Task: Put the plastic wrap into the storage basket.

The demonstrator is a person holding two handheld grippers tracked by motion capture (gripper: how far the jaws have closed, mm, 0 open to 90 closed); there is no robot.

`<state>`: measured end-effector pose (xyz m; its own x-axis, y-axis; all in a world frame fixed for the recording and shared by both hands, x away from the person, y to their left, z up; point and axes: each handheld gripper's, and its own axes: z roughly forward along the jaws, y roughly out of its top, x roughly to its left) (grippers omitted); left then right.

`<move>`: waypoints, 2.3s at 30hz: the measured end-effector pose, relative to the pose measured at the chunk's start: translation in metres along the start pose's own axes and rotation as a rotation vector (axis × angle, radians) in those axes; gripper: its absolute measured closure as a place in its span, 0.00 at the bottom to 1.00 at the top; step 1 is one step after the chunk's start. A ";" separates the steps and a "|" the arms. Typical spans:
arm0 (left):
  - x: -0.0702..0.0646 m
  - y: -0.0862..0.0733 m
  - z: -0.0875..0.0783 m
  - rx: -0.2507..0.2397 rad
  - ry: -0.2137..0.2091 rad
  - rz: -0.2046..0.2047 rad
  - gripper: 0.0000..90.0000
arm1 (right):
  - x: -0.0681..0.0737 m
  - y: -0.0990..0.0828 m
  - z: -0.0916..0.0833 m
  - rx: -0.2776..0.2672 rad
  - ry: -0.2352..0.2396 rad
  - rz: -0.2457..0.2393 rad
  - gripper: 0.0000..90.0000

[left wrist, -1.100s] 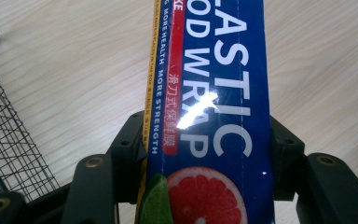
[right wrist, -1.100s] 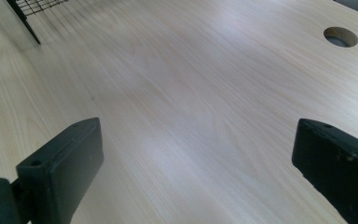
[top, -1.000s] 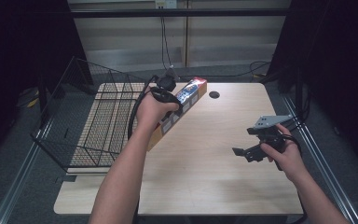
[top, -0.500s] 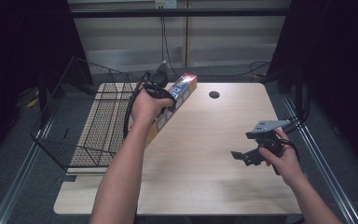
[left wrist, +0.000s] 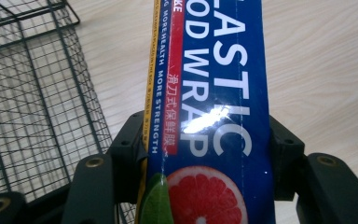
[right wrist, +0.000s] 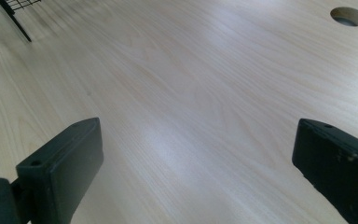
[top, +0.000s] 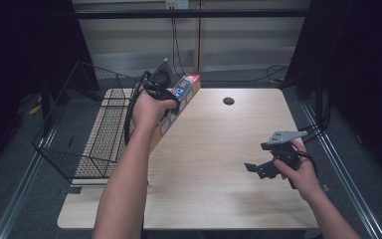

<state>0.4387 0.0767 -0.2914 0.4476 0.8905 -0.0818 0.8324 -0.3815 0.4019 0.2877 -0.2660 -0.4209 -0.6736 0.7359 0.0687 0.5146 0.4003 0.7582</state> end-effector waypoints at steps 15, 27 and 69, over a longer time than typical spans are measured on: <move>0.021 -0.005 -0.015 -0.015 0.039 -0.061 0.49 | 0.004 -0.005 0.011 0.025 -0.004 0.019 0.02; 0.036 -0.009 -0.028 -0.023 0.069 -0.100 0.49 | 0.005 -0.006 0.013 0.024 0.010 0.030 0.02; 0.080 -0.027 -0.063 -0.054 0.122 -0.237 0.49 | 0.005 -0.006 0.011 0.021 0.005 0.008 0.02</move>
<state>0.4314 0.1744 -0.2512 0.1972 0.9779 -0.0699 0.8892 -0.1483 0.4328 0.2872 -0.2587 -0.4329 -0.6720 0.7364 0.0781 0.5311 0.4057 0.7439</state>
